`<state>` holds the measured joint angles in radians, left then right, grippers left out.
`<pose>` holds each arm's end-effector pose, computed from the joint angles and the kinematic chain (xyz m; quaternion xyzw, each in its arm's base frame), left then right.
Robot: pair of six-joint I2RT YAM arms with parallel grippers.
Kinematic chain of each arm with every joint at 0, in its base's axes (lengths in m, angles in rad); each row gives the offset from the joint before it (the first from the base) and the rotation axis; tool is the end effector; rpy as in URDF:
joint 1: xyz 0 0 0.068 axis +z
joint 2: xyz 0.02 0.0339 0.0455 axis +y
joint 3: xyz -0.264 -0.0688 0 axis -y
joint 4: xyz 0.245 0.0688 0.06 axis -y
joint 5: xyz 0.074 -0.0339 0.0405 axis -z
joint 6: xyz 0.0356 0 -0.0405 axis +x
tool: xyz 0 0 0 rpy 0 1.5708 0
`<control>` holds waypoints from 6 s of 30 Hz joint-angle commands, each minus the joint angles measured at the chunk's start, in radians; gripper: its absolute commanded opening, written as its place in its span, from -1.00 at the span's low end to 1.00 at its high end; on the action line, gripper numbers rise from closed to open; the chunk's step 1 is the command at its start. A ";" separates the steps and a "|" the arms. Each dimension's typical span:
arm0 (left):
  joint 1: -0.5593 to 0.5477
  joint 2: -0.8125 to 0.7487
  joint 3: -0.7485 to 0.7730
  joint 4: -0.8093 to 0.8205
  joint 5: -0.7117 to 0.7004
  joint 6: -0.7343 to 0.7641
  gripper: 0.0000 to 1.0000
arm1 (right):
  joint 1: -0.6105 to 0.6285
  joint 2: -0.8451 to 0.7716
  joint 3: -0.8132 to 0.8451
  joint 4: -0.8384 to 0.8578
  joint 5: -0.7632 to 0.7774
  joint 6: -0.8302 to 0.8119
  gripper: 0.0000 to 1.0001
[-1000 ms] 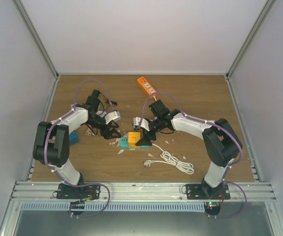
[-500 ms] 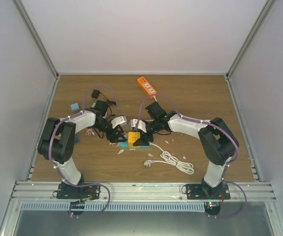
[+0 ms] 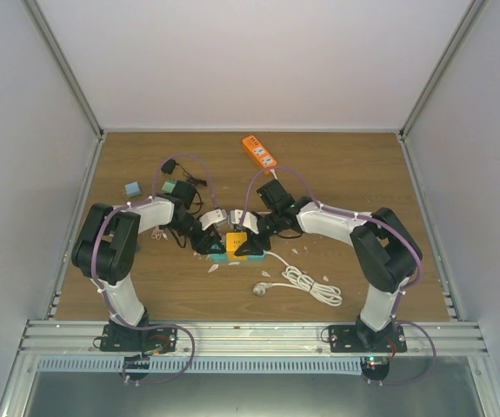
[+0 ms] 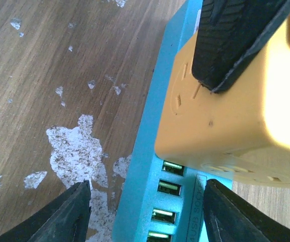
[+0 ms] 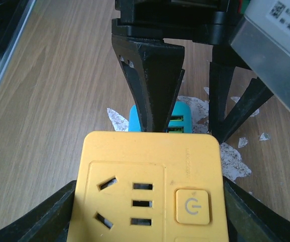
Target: Pull the plug off the socket
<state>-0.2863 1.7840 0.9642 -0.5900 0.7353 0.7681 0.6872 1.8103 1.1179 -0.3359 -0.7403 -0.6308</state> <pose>0.2839 -0.1085 0.1343 0.4930 0.7893 -0.3300 0.1583 0.2640 0.2478 0.1739 -0.6266 0.6508 0.3554 0.2399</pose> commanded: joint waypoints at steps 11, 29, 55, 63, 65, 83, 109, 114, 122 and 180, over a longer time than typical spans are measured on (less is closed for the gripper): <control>-0.018 0.080 -0.019 0.036 -0.181 0.007 0.14 | 0.012 -0.112 -0.028 0.111 -0.027 -0.033 -0.45; -0.039 0.089 -0.020 0.049 -0.240 -0.001 0.08 | -0.042 -0.074 0.041 0.029 -0.155 0.096 -0.59; -0.032 -0.065 0.154 -0.043 -0.086 -0.038 0.84 | -0.308 -0.188 0.072 -0.101 -0.266 0.166 -0.60; -0.009 -0.177 0.166 -0.008 -0.075 -0.077 0.92 | -0.358 -0.137 0.119 0.009 -0.293 0.345 -0.59; 0.010 -0.199 0.171 -0.006 -0.069 -0.087 0.92 | -0.359 -0.108 0.135 0.038 -0.291 0.396 -0.59; 0.390 -0.444 0.042 0.119 0.032 -0.279 0.95 | -0.160 0.146 0.250 0.236 -0.343 0.628 -0.53; 0.080 -0.515 -0.043 0.163 -0.201 -0.224 0.93 | -0.088 0.226 0.143 0.873 -0.242 1.410 -0.60; 0.031 -0.459 -0.026 0.188 -0.286 -0.244 0.91 | -0.082 0.217 0.119 0.904 -0.228 1.480 -0.60; -0.016 -0.400 0.022 0.210 -0.358 -0.299 0.75 | -0.073 0.201 0.054 0.955 -0.179 1.601 -0.61; 0.225 -0.332 -0.136 -0.069 -0.482 -0.135 -0.15 | -0.103 0.010 0.092 0.063 -0.118 0.321 0.84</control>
<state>-0.0647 1.4227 0.8223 -0.6338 0.2970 0.6178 0.5694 1.8626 1.1603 -0.0868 -0.9039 -0.0689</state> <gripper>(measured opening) 0.629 0.918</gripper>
